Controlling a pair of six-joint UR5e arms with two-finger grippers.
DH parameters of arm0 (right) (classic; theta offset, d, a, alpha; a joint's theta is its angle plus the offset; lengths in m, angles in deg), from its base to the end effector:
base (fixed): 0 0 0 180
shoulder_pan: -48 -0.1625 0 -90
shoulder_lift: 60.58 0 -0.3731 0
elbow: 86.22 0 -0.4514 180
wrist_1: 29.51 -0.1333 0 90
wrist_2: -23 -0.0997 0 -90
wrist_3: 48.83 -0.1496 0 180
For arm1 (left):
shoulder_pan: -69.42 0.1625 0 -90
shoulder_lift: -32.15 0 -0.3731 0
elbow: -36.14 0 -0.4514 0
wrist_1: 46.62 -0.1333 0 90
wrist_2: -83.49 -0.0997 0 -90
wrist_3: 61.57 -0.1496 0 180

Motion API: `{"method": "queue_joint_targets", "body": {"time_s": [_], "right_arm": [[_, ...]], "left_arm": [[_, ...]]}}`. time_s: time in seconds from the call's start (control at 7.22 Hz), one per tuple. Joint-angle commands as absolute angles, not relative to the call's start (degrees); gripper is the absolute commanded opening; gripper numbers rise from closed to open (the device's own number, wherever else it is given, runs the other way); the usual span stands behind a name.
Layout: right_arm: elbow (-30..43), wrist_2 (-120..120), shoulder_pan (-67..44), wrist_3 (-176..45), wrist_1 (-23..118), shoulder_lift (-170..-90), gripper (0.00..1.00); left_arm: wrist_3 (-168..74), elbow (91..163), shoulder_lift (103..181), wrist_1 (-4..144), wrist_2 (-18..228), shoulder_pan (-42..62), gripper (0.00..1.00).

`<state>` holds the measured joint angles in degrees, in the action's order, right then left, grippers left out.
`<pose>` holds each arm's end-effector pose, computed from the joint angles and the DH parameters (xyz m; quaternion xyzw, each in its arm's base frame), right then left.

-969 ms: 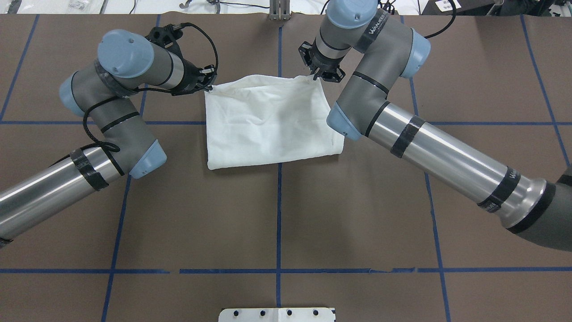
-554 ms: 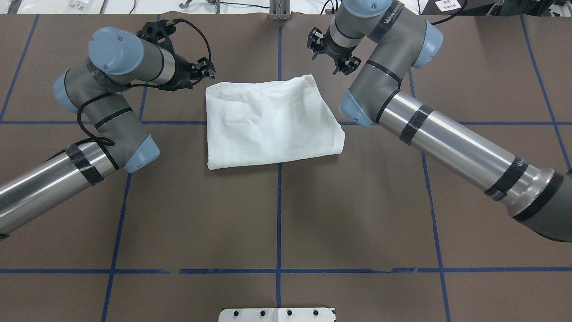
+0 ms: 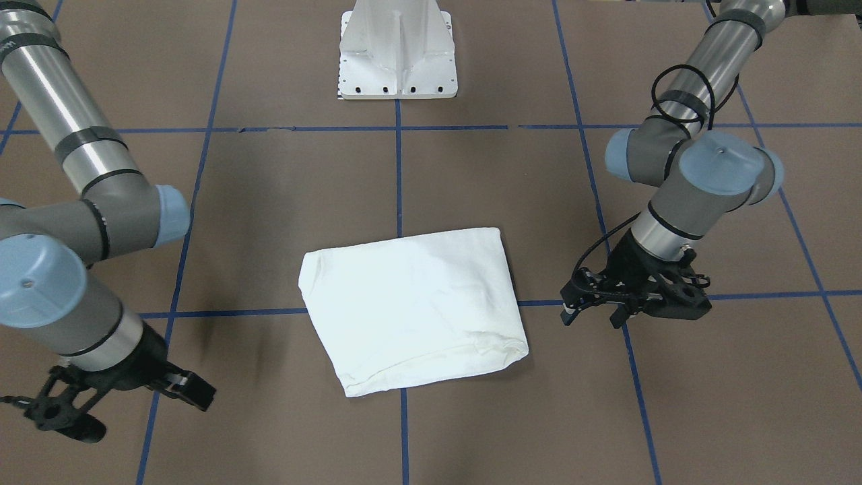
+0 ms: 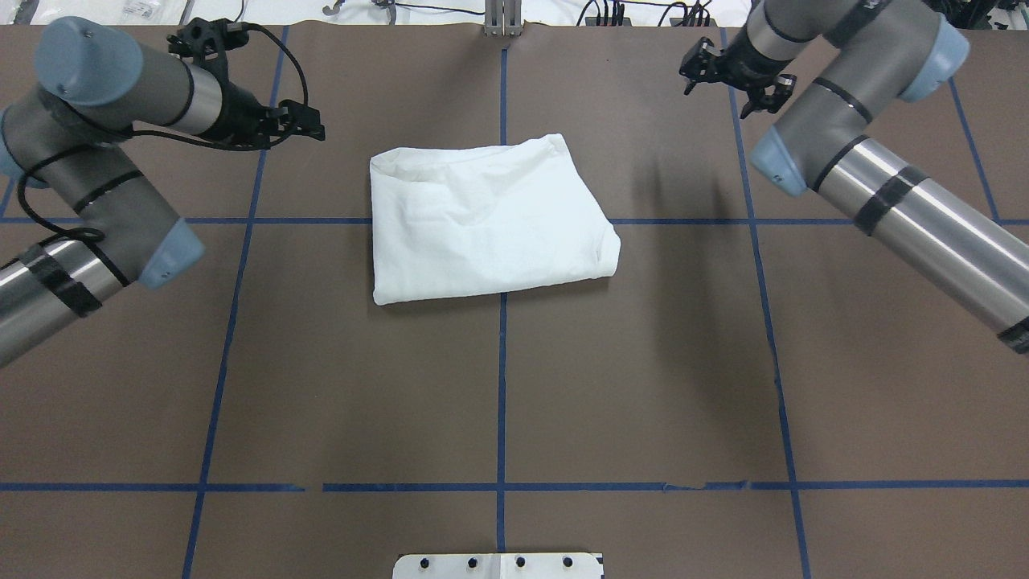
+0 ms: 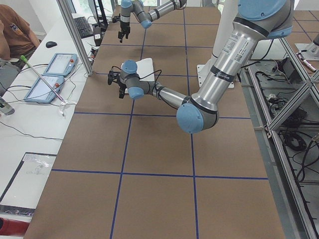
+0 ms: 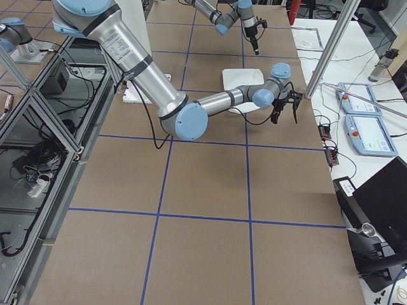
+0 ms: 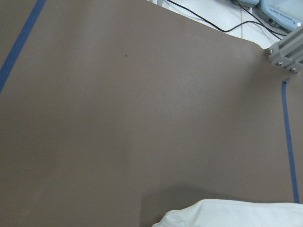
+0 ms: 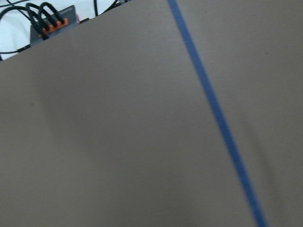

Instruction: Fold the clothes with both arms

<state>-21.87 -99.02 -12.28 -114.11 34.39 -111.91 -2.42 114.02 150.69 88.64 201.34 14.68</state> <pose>-0.3648 -0.7478 0.3876 0.0258 -0.4128 0.1887 0.8907 0.3956 -0.6694 0.3376 0.1864 0.5055 -0.0518 0.8409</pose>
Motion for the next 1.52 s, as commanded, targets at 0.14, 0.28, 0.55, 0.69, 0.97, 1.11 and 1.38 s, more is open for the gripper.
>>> {"method": "queue_joint_targets", "body": {"time_s": [0.14,0.28,0.55,0.69,0.97,1.11,1.38], "right_arm": [[-12.44,-102.59,-24.74,-74.53,53.19,-121.73,1.00],[-6.30,-102.60,-27.64,-67.10,61.81,-124.54,1.00],[5.33,-103.64,-30.12,-62.19,68.39,-134.10,1.00],[6.58,-108.78,-31.35,-60.71,67.88,-138.41,1.00],[8.43,-110.51,-34.87,-53.34,67.35,-145.00,1.00],[9.05,-110.42,-35.31,-52.61,65.87,-147.57,1.00],[9.84,-110.59,-35.32,-53.05,65.68,-149.60,1.00]], "left_arm": [[-36.59,114.89,143.61,82.72,206.45,2.57,1.00],[-44.35,117.50,142.90,75.88,206.45,-0.34,1.00],[-54.12,130.47,137.65,58.50,206.80,-6.31,1.00],[-57.67,135.24,134.75,53.37,209.15,-8.00,1.00],[-67.84,132.94,128.05,54.28,218.72,-15.54,1.00],[-68.94,132.22,127.52,54.19,218.76,-17.22,1.00],[-68.86,131.33,123.67,54.37,218.59,-19.52,1.00]]}}
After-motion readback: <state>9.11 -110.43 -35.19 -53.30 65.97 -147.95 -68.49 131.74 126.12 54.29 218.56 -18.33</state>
